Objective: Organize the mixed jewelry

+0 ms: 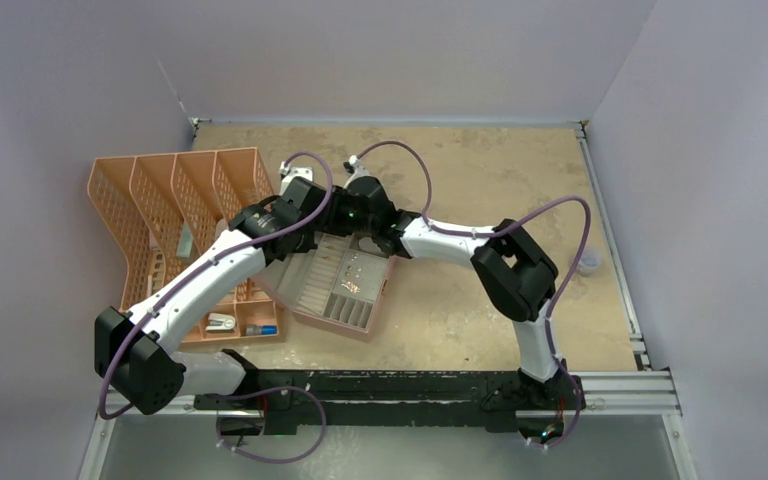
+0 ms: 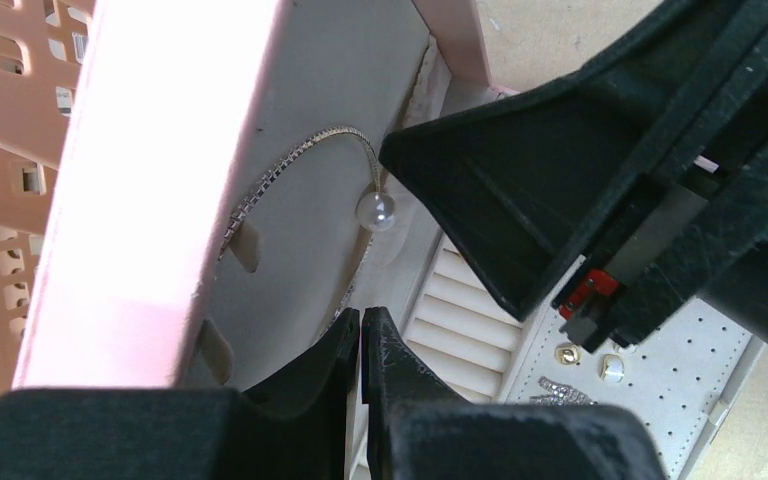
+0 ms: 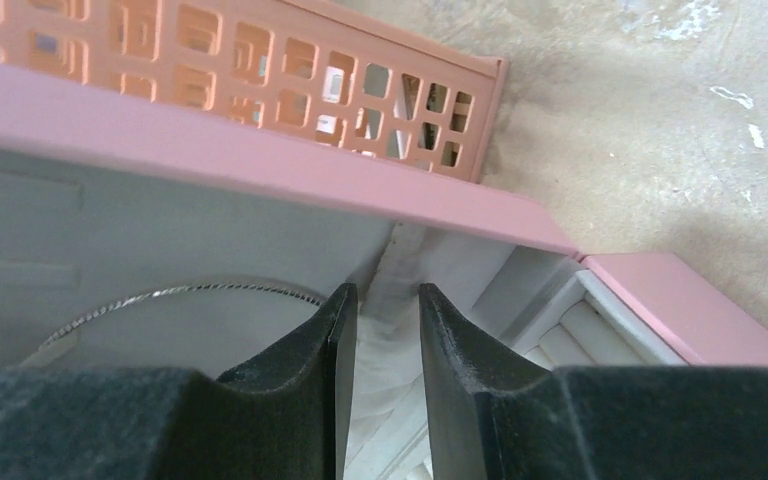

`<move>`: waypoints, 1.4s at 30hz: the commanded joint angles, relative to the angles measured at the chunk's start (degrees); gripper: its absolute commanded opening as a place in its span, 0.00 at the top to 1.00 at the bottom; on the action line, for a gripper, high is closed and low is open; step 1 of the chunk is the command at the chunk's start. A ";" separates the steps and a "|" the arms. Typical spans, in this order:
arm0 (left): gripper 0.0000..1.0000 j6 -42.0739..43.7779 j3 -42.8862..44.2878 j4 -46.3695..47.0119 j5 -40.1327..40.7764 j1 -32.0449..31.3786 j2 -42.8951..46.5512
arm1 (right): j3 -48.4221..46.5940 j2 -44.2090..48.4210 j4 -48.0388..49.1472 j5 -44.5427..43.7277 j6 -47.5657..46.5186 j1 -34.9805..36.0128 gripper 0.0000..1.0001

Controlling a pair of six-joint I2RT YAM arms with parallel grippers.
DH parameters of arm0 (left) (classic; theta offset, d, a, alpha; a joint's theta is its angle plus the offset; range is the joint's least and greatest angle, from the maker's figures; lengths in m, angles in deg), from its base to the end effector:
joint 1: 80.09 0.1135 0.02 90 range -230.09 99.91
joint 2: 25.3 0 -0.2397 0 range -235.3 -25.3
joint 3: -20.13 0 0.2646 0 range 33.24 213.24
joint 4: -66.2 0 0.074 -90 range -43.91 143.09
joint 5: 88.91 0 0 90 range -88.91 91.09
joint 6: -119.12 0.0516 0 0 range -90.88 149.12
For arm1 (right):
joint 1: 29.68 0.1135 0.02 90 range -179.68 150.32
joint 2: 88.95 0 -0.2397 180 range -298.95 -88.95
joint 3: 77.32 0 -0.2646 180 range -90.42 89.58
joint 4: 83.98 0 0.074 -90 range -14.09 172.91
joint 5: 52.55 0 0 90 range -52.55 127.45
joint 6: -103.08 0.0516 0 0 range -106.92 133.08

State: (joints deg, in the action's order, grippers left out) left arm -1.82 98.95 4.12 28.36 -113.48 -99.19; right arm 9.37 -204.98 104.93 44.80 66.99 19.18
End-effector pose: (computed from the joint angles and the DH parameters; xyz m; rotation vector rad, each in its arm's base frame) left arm 0.2486 -0.1355 0.2658 -0.1208 2.4142 0.1167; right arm 0.3179 0.3740 0.1968 -0.0127 2.0420 1.3310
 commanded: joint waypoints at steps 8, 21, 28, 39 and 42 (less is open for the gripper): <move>0.96 -1.58 1.25 -0.81 1.78 0.52 1.42 | -4.98 -1.35 -4.97 -4.63 0.63 0.97 0.70; 0.91 -4.21 0.82 -1.13 1.41 0.45 -0.29 | -7.15 -0.98 -12.14 -2.43 -3.17 1.85 0.96; 0.87 -6.56 0.73 -0.97 2.80 0.43 -2.96 | 0.22 3.71 -6.62 0.91 -4.06 1.85 1.00; 0.87 -9.02 -0.01 -2.60 5.12 0.51 -4.99 | 11.42 10.56 11.01 6.33 -3.97 1.44 1.00; 0.88 -9.05 -0.23 -2.71 5.08 0.47 -5.21 | 14.06 11.93 15.50 7.80 -3.46 1.02 1.00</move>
State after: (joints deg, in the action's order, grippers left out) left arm -9.29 99.10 2.42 31.48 -113.66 -103.84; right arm 21.13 -199.03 110.24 44.21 63.58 19.58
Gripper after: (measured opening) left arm 0.127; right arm 0.005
